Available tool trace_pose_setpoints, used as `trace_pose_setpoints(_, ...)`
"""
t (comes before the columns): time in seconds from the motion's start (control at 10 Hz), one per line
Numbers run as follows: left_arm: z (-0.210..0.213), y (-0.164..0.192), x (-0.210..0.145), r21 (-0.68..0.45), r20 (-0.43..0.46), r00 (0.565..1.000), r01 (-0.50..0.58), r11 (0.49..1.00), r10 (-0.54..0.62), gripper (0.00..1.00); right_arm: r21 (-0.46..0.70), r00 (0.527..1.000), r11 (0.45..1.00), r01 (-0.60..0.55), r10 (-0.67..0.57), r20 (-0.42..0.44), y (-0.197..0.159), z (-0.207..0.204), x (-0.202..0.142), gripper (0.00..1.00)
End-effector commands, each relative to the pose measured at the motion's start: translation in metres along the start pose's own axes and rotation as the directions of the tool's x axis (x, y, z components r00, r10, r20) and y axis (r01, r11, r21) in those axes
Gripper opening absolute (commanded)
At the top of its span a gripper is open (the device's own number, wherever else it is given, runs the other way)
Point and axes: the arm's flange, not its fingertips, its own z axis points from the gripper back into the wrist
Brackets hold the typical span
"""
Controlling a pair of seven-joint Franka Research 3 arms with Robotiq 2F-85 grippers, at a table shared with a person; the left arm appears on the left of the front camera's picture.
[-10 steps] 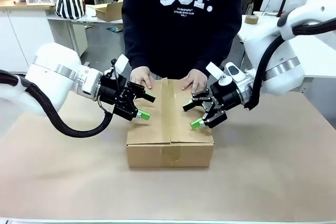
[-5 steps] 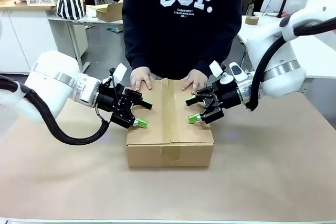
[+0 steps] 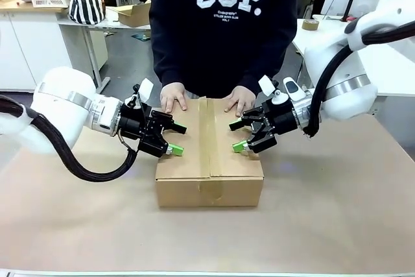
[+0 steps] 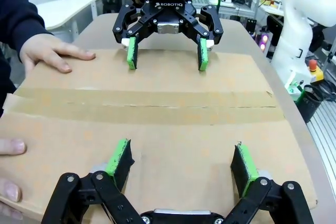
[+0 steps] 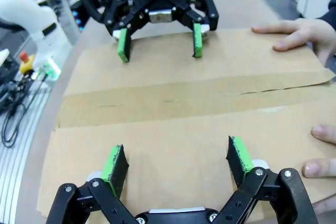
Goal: Pack the gift set into the box.
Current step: Press and hold the closed box until the human finishes sealing it.
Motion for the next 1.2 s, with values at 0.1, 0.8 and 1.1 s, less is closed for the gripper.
trace_pose_setpoints(0.1,0.0009,-0.0018,-0.0012,-0.026,-0.003,1.000,0.008,1.000,-0.008,1.00,-0.003,1.000,1.000,0.005,-0.006,-0.002,0.0003,0.0000,-0.0010,1.00)
trace_pose_setpoints(0.8,0.0009,-0.0018,-0.0012,-0.026,-0.003,1.000,0.008,1.000,-0.008,1.00,-0.003,1.000,1.000,0.005,-0.006,-0.002,0.0003,0.0000,-0.0010,1.00)
trace_pose_setpoints(1.1,0.0009,-0.0018,-0.0012,-0.026,-0.003,1.000,0.008,1.000,-0.008,1.00,-0.003,1.000,1.000,0.005,-0.006,-0.002,0.0003,0.0000,-0.0010,1.00)
